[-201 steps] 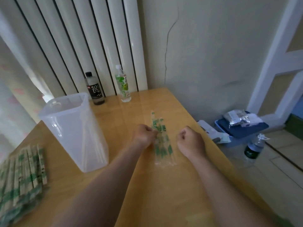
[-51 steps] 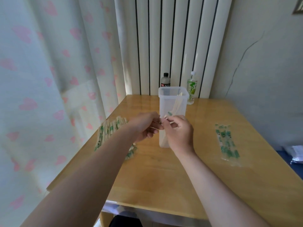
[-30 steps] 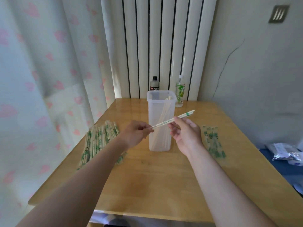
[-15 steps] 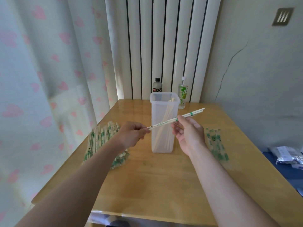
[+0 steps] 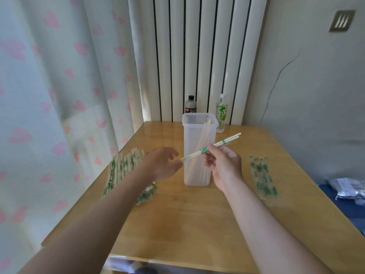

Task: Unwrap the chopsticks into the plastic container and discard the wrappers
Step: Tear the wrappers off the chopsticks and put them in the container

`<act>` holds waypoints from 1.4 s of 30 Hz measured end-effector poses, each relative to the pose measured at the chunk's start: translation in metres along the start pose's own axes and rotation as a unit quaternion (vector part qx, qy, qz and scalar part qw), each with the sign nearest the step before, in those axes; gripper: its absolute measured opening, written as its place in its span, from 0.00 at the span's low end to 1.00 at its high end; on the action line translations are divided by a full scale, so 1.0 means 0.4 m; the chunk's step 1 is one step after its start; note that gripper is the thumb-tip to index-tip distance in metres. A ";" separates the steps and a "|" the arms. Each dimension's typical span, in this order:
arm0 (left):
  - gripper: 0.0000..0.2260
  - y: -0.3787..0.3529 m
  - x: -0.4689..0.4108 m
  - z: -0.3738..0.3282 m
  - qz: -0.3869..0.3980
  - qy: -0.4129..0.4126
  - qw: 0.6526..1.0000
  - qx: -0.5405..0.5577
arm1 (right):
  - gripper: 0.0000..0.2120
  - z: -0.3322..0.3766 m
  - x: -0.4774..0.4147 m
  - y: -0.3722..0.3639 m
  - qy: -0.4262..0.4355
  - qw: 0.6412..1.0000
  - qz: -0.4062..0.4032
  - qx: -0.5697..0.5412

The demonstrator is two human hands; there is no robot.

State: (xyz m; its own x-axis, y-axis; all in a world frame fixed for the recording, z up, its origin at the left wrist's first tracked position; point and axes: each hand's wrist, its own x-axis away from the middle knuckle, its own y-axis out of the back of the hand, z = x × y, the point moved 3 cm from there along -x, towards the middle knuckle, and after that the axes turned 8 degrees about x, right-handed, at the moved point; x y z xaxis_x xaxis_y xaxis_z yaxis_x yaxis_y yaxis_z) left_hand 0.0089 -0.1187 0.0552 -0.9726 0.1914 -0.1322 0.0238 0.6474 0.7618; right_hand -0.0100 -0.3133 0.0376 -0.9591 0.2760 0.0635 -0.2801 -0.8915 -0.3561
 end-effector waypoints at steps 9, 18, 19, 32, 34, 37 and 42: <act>0.11 -0.026 0.008 -0.113 -0.057 -0.182 0.982 0.009 | 0.08 0.023 0.016 0.009 -0.021 0.999 0.028 0.004; 0.11 -0.007 0.028 -0.091 -0.041 -0.181 0.983 0.002 | 0.10 0.081 -0.008 0.101 -0.005 0.996 -0.066 -0.062; 0.11 -0.003 0.028 -0.086 -0.043 -0.178 0.983 -0.003 | 0.10 0.084 -0.010 0.106 0.000 0.995 -0.074 -0.069; 0.11 0.002 0.029 -0.087 -0.026 -0.138 0.990 0.019 | 0.04 0.082 -0.022 0.115 0.130 0.975 -0.180 0.012; 0.10 0.014 0.031 -0.081 -0.027 -0.127 0.991 0.019 | 0.04 0.089 -0.030 0.127 0.126 0.973 -0.194 0.009; 0.10 0.051 0.031 -0.039 -0.061 -0.075 0.995 0.017 | 0.03 0.118 -0.053 0.164 0.128 0.965 -0.230 0.001; 0.08 0.128 0.030 0.050 -0.200 0.019 0.970 0.138 | 0.04 0.208 -0.083 0.194 0.158 0.957 -0.242 -0.028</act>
State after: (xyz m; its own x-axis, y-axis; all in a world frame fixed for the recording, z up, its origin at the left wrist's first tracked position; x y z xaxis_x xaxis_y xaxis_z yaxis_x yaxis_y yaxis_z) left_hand 0.0032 -0.0684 0.0799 -0.9245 -0.1388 -0.3549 -0.3006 0.8381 0.4552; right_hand -0.0031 -0.4214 0.0853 -0.6544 0.7545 -0.0491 -0.6769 -0.6135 -0.4067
